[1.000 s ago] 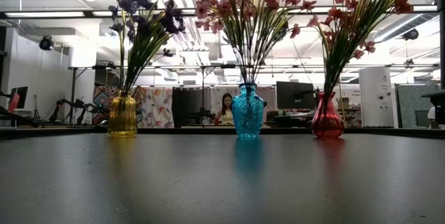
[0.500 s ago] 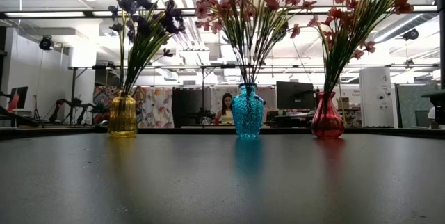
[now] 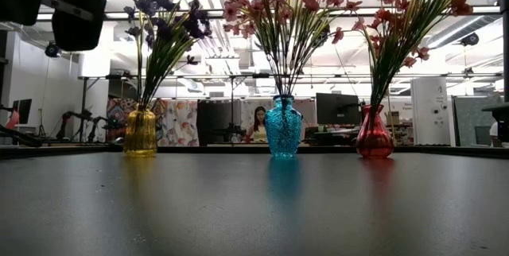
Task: Sort flowers into vase by color
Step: Return to Home Position
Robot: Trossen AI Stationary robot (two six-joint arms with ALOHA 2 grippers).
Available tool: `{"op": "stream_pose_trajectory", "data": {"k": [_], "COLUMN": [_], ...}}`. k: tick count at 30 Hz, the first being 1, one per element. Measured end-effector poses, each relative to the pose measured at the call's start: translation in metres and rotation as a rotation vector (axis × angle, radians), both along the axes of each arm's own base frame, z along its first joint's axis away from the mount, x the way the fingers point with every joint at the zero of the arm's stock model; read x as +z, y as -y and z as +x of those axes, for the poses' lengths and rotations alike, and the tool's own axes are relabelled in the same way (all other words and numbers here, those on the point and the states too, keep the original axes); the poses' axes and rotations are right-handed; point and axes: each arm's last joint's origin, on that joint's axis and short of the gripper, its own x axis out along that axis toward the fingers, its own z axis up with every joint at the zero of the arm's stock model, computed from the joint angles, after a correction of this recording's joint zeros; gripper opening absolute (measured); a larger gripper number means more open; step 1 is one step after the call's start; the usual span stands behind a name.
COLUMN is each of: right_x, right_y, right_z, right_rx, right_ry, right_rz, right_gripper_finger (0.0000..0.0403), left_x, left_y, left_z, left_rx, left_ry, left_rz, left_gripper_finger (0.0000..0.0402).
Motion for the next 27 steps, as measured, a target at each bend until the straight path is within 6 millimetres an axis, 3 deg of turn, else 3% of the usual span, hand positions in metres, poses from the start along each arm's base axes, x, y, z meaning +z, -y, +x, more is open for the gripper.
{"op": "stream_pose_trajectory", "data": {"k": [6, 14, 20, 27], "right_x": [-0.03, -0.042, -0.043, -0.053], "right_y": [0.039, 0.076, 0.082, 0.092], "right_z": [0.005, 0.0, -0.024, -0.068], "right_rx": [-0.037, -0.109, -0.108, -0.104], "right_ry": [0.126, 0.179, 0.257, 0.337], "right_rz": [0.046, -0.044, -0.062, -0.055], "right_gripper_finger": [0.0272, 0.0265, 0.0266, 0.0256], "left_x": [-0.015, -0.025, -0.026, -0.033], "left_y": [-0.021, -0.042, -0.054, -0.066], "left_z": [-0.013, -0.032, -0.043, -0.049], "left_rx": [0.046, 0.024, 0.077, 0.381], "left_ry": [0.127, 0.195, 0.236, 0.229], "left_rz": [-0.014, -0.056, -0.013, -0.067], "left_gripper_finger": [0.0001, 0.0, 0.0, 0.0]}}
